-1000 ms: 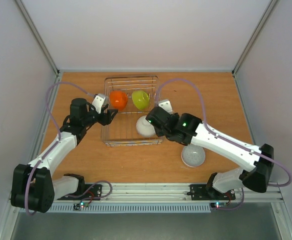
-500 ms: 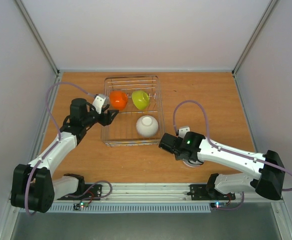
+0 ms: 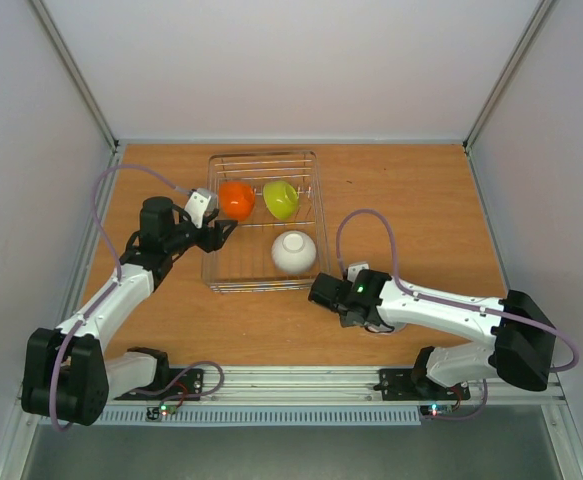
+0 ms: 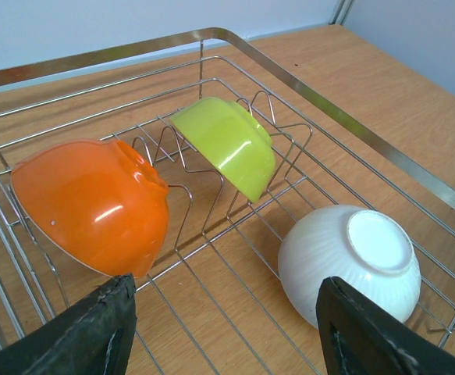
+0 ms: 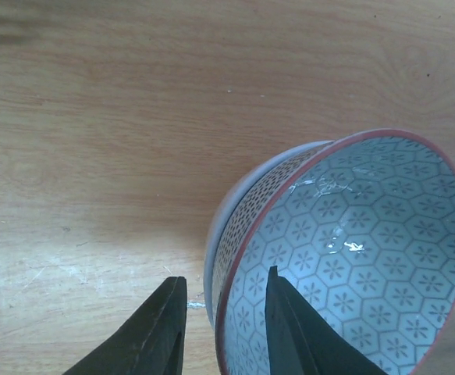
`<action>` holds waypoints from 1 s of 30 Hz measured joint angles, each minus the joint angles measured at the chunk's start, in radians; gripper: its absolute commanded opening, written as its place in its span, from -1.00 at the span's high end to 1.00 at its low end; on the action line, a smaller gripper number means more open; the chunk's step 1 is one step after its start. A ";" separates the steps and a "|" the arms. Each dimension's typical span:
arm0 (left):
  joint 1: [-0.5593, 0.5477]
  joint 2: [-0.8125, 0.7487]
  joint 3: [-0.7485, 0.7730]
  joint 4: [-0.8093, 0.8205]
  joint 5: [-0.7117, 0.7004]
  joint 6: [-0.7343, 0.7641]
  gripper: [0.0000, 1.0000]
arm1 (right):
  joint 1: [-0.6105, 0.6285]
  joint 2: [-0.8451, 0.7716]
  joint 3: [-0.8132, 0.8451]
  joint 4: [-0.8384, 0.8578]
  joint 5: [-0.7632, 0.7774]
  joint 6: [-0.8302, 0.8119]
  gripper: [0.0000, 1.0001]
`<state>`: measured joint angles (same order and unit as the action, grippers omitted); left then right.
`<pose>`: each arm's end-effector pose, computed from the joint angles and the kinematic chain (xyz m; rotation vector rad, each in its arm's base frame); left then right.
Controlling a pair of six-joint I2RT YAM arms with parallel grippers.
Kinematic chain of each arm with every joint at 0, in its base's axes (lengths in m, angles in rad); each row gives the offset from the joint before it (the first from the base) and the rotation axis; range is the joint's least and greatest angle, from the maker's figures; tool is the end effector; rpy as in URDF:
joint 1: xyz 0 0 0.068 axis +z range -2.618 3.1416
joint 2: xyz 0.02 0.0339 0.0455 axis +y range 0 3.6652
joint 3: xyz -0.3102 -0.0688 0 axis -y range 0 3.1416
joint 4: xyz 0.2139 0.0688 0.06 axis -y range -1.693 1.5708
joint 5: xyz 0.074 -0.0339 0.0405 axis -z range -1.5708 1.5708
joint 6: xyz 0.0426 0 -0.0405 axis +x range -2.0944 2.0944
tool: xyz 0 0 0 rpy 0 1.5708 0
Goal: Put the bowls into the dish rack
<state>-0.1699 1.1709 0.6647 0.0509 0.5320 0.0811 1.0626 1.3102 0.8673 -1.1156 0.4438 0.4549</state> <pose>0.2081 -0.0576 0.2993 0.5816 1.9218 -0.5936 0.0940 0.1313 0.2633 -0.8321 2.6667 -0.4456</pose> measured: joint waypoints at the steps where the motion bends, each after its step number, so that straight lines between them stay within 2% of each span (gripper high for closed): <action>1: 0.000 0.000 0.000 0.000 0.000 0.000 -0.28 | 0.000 0.000 -0.006 0.007 -0.002 0.002 0.52; 5: 0.000 0.000 0.000 0.000 0.002 0.000 -0.28 | 0.000 0.003 -0.028 0.016 -0.009 0.013 0.92; 6: 0.000 0.000 0.000 0.000 0.002 0.000 -0.28 | 0.000 0.004 -0.033 0.018 -0.013 0.018 0.96; 14: 0.000 0.000 0.000 -0.001 0.005 0.001 -0.28 | 0.016 0.005 -0.024 -0.001 -0.012 0.018 0.97; 20: -0.001 0.035 0.016 -0.031 0.051 0.008 -0.29 | 0.079 0.012 0.149 -0.079 0.044 -0.033 0.97; 25: -0.014 0.126 0.148 -0.209 0.104 0.056 -0.30 | 0.153 0.079 0.360 -0.105 0.093 -0.146 0.97; 28: -0.028 0.182 0.267 -0.327 0.117 0.096 -0.34 | 0.201 0.191 0.494 -0.114 0.119 -0.238 0.97; 30: -0.036 0.194 0.338 -0.425 0.124 0.133 -0.37 | 0.214 0.224 0.521 -0.113 0.122 -0.263 0.97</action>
<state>-0.2058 1.3651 1.0031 -0.3737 0.6556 0.2138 1.2762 1.5341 1.3884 -1.2289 0.5663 0.1917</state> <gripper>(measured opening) 0.668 0.015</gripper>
